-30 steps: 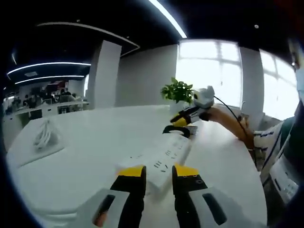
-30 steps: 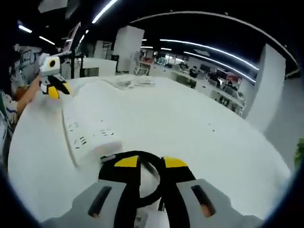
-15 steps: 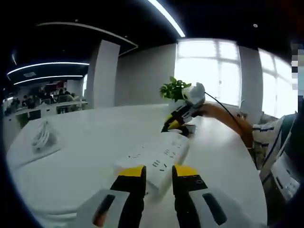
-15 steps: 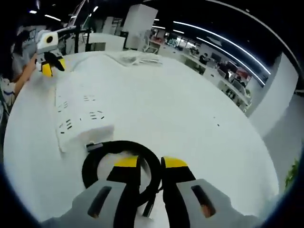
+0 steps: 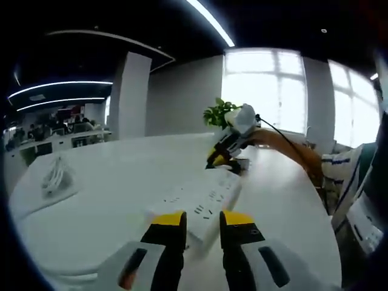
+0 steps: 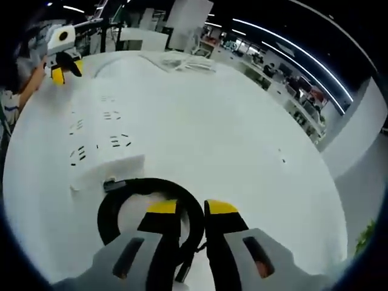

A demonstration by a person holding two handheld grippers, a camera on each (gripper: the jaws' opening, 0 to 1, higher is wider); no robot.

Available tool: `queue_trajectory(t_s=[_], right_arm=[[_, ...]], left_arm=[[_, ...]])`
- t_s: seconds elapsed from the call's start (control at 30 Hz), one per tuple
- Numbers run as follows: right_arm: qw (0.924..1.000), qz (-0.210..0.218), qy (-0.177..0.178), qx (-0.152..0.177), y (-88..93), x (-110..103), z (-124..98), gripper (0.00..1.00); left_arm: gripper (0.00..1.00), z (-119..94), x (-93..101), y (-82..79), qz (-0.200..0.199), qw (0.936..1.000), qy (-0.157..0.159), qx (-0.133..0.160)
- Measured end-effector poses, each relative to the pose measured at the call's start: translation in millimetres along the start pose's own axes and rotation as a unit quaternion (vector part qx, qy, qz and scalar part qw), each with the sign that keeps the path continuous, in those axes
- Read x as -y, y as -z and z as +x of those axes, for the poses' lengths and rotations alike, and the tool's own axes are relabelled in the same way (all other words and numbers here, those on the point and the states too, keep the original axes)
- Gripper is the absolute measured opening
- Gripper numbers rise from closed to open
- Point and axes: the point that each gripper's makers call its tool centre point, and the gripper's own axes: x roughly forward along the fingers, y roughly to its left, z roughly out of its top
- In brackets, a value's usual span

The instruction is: Straighten the power strip on the desk, plug the charger into it

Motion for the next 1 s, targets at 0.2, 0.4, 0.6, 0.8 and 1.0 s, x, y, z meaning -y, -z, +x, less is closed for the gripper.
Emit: queue_trajectory(t_s=[0.2, 0.4, 0.6, 0.8, 1.0], right_arm=[[1.0000, -0.003, -0.007, -0.001, -3.0, -1, 3, 0.15], [0.9995, -0.024, -0.010, -0.017, -4.4, -1, 4, 0.14], [0.9993, -0.024, -0.008, -0.027, -4.9, -1, 5, 0.14], [0.9992, -0.016, -0.005, -0.035, -3.6, -1, 4, 0.14], [0.9993, -0.009, -0.003, -0.036, -2.2, 0, 4, 0.14]], left_arm=[[0.22, -2, -2.1, -6.1, 0.009, 0.9999, -0.005, 0.012], [0.22, -8, -3.5, -18.1, 0.017, 0.9988, -0.009, 0.044], [0.22, -6, -8.0, -21.0, 0.006, 0.9984, -0.009, 0.055], [0.22, -3, -1.0, -17.6, 0.008, 0.9985, -0.003, 0.054], [0.22, -1, 2.8, -17.4, 0.009, 0.9985, -0.001, 0.054]])
